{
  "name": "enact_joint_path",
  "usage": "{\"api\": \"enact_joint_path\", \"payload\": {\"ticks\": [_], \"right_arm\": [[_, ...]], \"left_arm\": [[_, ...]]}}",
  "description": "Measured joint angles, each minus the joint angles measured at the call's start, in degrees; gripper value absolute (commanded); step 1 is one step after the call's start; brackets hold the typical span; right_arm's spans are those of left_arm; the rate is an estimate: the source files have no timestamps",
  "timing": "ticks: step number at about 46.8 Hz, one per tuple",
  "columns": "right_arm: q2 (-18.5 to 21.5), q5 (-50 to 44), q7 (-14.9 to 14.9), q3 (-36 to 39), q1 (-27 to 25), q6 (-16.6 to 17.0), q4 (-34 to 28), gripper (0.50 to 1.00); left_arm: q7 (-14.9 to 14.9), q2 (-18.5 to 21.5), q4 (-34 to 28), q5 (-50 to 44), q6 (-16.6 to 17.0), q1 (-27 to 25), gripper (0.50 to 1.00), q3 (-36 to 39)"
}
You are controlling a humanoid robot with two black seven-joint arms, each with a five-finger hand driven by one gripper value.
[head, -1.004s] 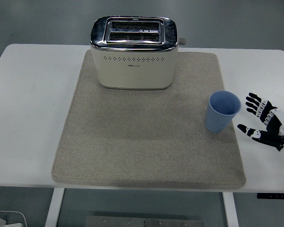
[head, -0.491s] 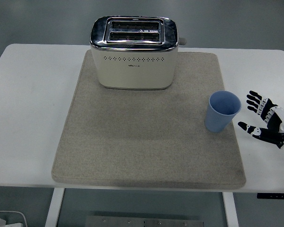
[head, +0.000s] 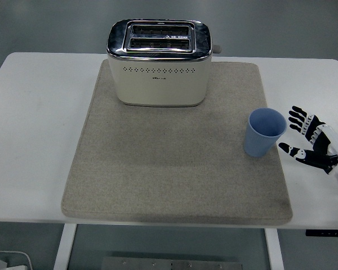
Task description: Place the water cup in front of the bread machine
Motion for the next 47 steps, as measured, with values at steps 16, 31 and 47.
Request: {"api": "enact_joint_path", "payload": {"ticks": [16, 31, 47], "right_arm": [[1.16, -0.08, -0.01, -1.35, 0.93, -0.28, 0.0, 0.924], [2.03, -0.09, -1.1, -2.52, 3.27, -0.54, -0.53, 0.924], [3.3, 0.0, -1.2, -2.98, 3.84, -0.24, -2.17, 0.924]], "left_arm": [[0.0, 0.0, 0.0, 0.0, 0.0, 0.0, 0.996, 0.0], [-0.01, 0.0, 0.0, 0.0, 0.0, 0.0, 0.996, 0.0], [0.0, 0.0, 0.0, 0.0, 0.0, 0.0, 0.996, 0.01]]}}
